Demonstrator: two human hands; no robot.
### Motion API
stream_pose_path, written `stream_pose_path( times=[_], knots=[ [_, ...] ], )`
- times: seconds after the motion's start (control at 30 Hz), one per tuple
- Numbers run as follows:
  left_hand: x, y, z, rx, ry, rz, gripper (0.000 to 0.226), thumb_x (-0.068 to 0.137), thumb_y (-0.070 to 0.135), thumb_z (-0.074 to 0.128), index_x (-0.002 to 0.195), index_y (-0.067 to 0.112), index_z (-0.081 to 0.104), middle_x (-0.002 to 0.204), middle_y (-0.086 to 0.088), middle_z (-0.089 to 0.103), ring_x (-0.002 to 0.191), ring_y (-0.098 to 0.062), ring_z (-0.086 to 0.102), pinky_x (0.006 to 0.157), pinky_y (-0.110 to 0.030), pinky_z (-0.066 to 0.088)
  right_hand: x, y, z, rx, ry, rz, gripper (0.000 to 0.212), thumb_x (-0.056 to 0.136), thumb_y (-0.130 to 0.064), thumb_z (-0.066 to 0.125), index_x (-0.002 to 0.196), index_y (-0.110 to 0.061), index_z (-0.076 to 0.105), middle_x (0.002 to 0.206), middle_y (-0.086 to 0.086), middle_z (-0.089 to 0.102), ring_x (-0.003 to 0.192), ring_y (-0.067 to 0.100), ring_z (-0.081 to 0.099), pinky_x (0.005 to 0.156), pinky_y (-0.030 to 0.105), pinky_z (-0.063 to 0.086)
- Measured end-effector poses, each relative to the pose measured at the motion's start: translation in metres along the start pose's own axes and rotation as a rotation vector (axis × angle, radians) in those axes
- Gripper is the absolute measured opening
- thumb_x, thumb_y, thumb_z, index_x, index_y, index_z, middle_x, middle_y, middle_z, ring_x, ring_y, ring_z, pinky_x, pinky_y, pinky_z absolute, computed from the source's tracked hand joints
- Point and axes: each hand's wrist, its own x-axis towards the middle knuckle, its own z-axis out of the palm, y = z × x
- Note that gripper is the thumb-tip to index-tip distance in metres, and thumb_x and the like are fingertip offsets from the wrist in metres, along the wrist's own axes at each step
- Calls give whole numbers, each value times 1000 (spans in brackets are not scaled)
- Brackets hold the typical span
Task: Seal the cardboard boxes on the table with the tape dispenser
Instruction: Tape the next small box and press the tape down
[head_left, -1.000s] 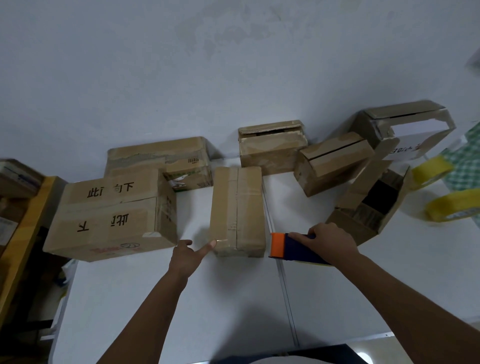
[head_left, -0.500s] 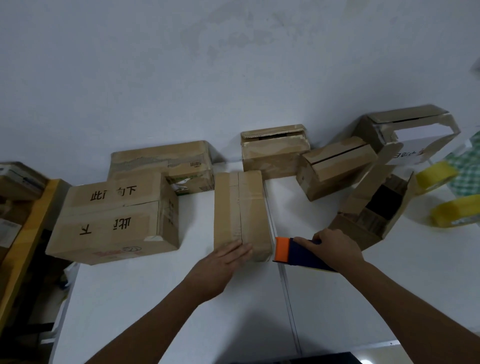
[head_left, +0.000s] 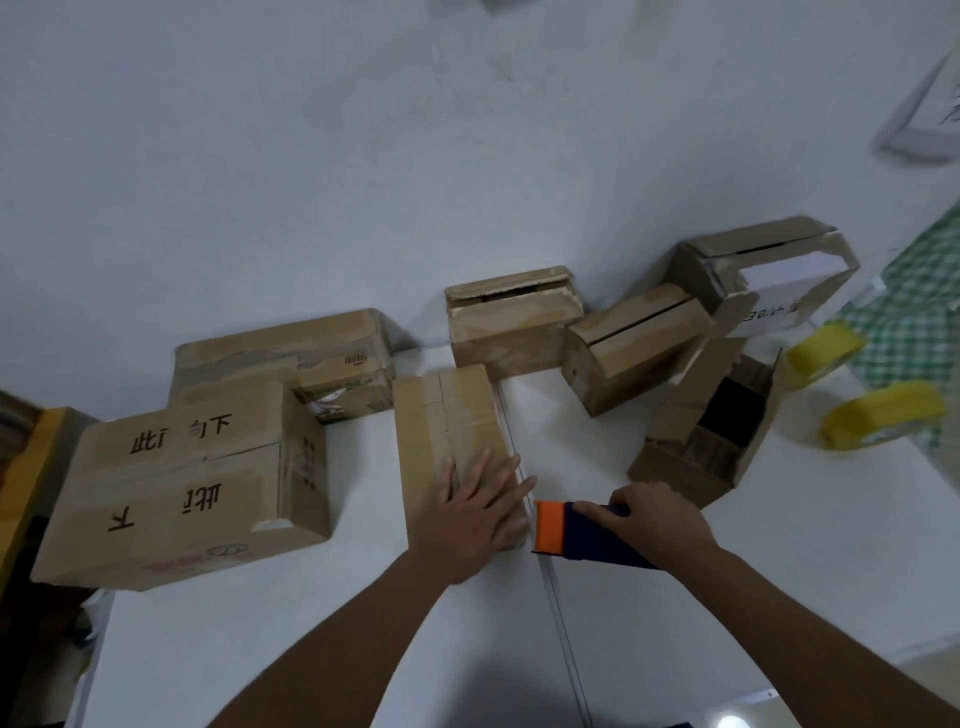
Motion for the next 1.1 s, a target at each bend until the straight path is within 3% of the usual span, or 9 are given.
stream_pose_path(
  times=[0.13,0.3,0.5,0.6,0.77,0.9,1.0,1.1],
  knots=[
    [-10,-16,10,58,-3,92,52,106,50,18,156,35,23,164,5,18,151,-29,16,113,-60,17,-7,-2,2,45,-28,-65,95,57,-94,14,84,-21,69,73,-4,65,64,8,62,66,28,57],
    [-11,-16,6,53,-32,104,54,105,50,16,154,33,28,163,3,22,149,-31,21,111,-60,16,-12,-4,7,21,-45,-62,91,59,-93,15,84,-22,67,73,-3,61,68,11,61,69,30,56],
    [-11,-17,2,64,-38,118,57,104,51,12,153,29,32,162,1,25,148,-33,22,115,-63,22,-15,13,-4,-21,-6,-84,79,58,-95,13,65,-27,53,63,-5,55,58,9,55,52,25,43],
    [-11,-15,-1,65,-52,111,59,104,52,9,152,29,35,160,1,28,147,-33,25,115,-61,22,-18,25,-4,-37,-1,-30,73,67,-93,21,62,-26,51,62,-5,55,57,9,53,50,24,38],
    [-13,-12,-6,51,-44,111,60,104,52,7,151,29,36,160,1,28,147,-33,24,114,-59,18,-21,26,9,6,-47,28,70,79,-84,34,74,-19,60,67,-1,55,63,13,56,53,26,39],
    [-13,-11,-9,40,-47,117,60,105,51,7,151,27,36,160,1,29,147,-34,24,114,-60,21,-26,30,10,142,-131,13,50,91,-66,41,94,-19,57,78,0,57,75,16,57,60,28,42],
    [-12,-10,-9,28,-43,117,62,104,52,6,152,27,36,160,1,27,148,-34,21,116,-59,15,-26,25,9,37,-125,-68,41,95,-54,41,104,-16,53,92,8,63,82,23,58,66,29,38],
    [-13,-9,-10,27,-36,114,61,104,52,9,152,27,36,161,1,26,148,-33,20,115,-56,8,-25,15,14,-72,-37,-101,43,98,-53,37,108,-14,52,98,9,65,78,21,53,71,29,32]
  ],
)
